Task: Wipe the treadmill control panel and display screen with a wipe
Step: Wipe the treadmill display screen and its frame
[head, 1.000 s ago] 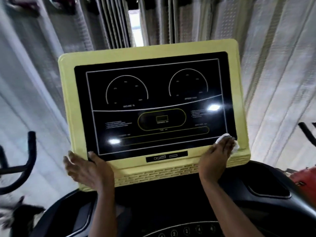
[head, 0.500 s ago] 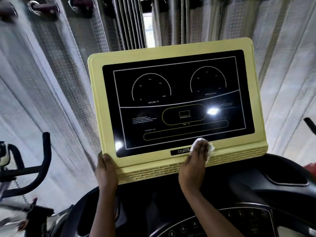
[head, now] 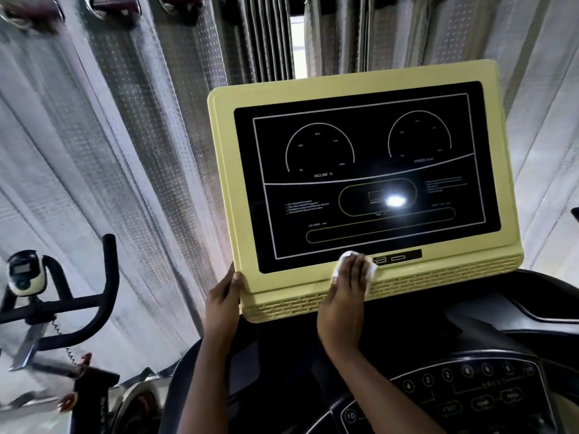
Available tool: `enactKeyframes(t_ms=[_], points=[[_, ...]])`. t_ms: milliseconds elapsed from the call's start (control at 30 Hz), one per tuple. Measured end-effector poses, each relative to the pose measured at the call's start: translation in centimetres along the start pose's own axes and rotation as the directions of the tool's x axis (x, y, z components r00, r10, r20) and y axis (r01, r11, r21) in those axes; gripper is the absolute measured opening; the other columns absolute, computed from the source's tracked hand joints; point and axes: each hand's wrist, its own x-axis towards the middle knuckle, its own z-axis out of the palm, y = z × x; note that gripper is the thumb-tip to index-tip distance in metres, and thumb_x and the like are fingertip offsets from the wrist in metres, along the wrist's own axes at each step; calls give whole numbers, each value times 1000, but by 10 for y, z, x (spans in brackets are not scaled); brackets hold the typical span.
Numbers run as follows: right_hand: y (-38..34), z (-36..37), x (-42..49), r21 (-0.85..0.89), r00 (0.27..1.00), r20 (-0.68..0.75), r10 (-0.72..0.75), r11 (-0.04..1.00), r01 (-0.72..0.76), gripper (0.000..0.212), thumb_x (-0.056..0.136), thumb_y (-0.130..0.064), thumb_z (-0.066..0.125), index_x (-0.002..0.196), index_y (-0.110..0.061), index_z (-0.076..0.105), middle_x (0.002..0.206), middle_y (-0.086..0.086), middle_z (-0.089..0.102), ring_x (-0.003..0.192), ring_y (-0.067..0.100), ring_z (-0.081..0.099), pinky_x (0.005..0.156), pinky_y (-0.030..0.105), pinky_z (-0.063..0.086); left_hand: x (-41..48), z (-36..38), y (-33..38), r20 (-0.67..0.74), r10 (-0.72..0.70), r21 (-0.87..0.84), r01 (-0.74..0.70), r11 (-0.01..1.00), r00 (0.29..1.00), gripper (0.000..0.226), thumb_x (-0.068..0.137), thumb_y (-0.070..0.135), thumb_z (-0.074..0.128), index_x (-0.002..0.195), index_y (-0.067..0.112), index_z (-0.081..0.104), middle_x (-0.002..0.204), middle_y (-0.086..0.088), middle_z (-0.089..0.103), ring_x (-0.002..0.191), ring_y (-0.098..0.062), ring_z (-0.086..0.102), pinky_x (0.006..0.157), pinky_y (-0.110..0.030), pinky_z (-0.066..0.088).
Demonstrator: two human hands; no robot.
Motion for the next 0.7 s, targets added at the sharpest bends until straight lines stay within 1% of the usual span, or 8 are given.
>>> enactKeyframes(t_ms=[67,167,267,367,433,533,633,700], points=[[4,-2,18,27,989,-37,140,990,-139,65,97,0,42,156,-3,16,165,15,12,154,28,4,126,33,3,1,-5,-1,51,12,-22,-11,1000,999,33,103,35,49,135,36,59,96,8,76,91,-16,68,86,-44,54],[-5,1,22,43,960,-111,257,966,-253,66,95,4,43,155,-1,18,164,19,14,154,32,7,126,40,8,5,-10,-4,110,9,-64,-2,998,994,35,103,35,51,137,32,58,108,1,76,105,-23,69,94,-45,55],[-38,17,-26,2,998,15,64,998,-64,72,93,5,46,157,-6,14,166,12,10,155,25,2,125,43,14,6,-11,-2,162,9,-111,10,994,987,36,103,32,51,137,23,60,112,-4,75,109,-25,69,94,-44,55],[-68,31,-63,41,977,178,-118,993,113,71,96,-2,45,158,-13,13,167,3,7,155,17,-2,126,40,14,7,-14,1,190,-15,-156,45,987,982,30,102,28,53,128,21,67,109,-7,75,105,-25,70,92,-43,55],[-81,36,-66,24,963,232,-137,991,135,70,98,-8,43,159,-16,9,167,0,2,154,14,-7,126,38,9,9,-17,2,214,-42,-159,77,984,976,25,101,30,55,110,17,74,97,-10,73,95,-27,68,91,-47,55],[-83,40,-81,-38,920,310,-239,964,263,66,101,-13,37,159,-18,7,167,-1,1,154,14,-7,125,36,10,10,-23,4,290,-86,-155,136,978,953,41,101,36,52,85,0,62,81,-16,63,86,-29,56,88,-42,47],[-75,42,-108,-60,884,362,-296,939,339,59,102,-21,32,159,-20,13,167,-3,9,154,14,0,122,35,12,14,-26,1,315,-128,-206,199,958,940,55,100,43,52,106,-10,63,107,-20,70,104,-29,64,100,-43,49],[-77,45,-111,-89,892,371,-257,947,310,58,102,-22,32,158,-19,18,166,-1,14,154,14,3,121,34,13,18,-26,-4,321,-129,-216,206,954,938,67,90,56,59,106,-9,63,106,-19,66,104,-29,61,101,-45,47]])
